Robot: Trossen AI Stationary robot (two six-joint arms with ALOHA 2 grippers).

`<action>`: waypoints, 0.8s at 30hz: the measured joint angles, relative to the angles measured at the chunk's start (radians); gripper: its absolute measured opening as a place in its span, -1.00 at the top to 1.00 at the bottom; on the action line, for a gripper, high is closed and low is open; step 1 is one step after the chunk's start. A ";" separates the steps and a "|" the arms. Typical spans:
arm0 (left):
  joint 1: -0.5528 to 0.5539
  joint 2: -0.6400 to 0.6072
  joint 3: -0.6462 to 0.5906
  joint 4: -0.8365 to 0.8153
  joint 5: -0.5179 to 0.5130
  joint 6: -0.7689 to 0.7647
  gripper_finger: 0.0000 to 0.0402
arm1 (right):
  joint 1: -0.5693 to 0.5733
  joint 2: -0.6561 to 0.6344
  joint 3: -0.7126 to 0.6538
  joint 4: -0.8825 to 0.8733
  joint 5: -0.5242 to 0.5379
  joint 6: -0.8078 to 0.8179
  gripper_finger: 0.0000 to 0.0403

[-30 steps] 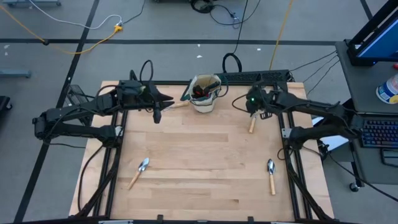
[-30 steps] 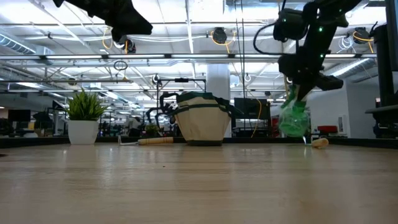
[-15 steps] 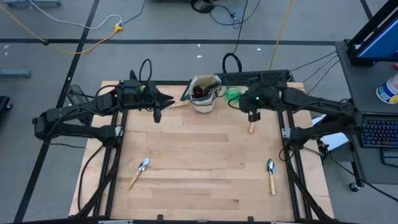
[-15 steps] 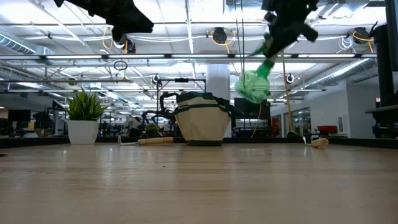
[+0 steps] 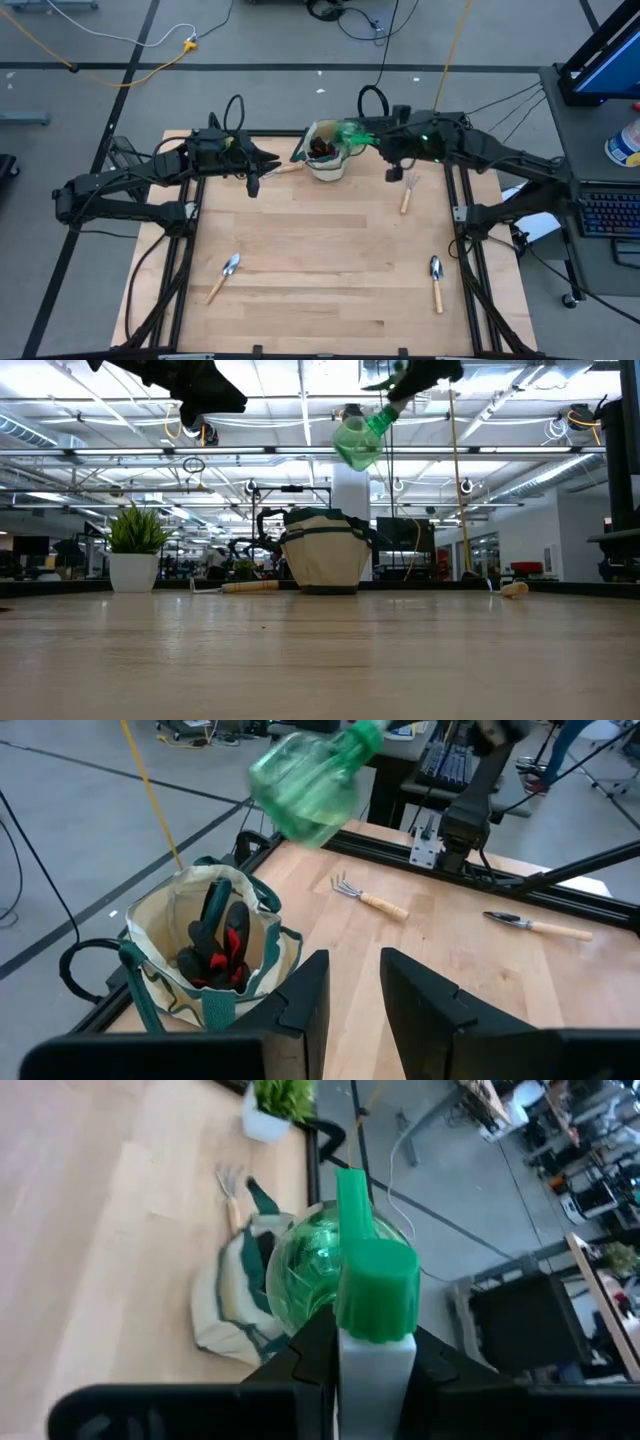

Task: Pick & Place Garden tools in Gardening bag
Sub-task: Put the green spray bottle into the green gardening bag

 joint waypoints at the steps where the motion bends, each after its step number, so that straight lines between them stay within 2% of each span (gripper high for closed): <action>1: 0.000 0.000 0.000 0.000 0.000 0.000 0.52 | -0.008 0.018 0.000 0.019 0.000 -0.008 0.77; 9: 0.000 0.000 0.000 0.000 0.000 0.008 0.52 | -0.079 0.167 -0.001 0.130 -0.005 -0.083 0.77; 12: 0.000 0.000 0.000 0.000 0.000 0.015 0.52 | -0.096 0.200 -0.001 0.157 -0.047 -0.083 0.76; 24: 0.000 0.000 0.000 0.000 0.001 0.035 0.52 | -0.137 0.291 -0.002 0.180 -0.045 -0.152 0.76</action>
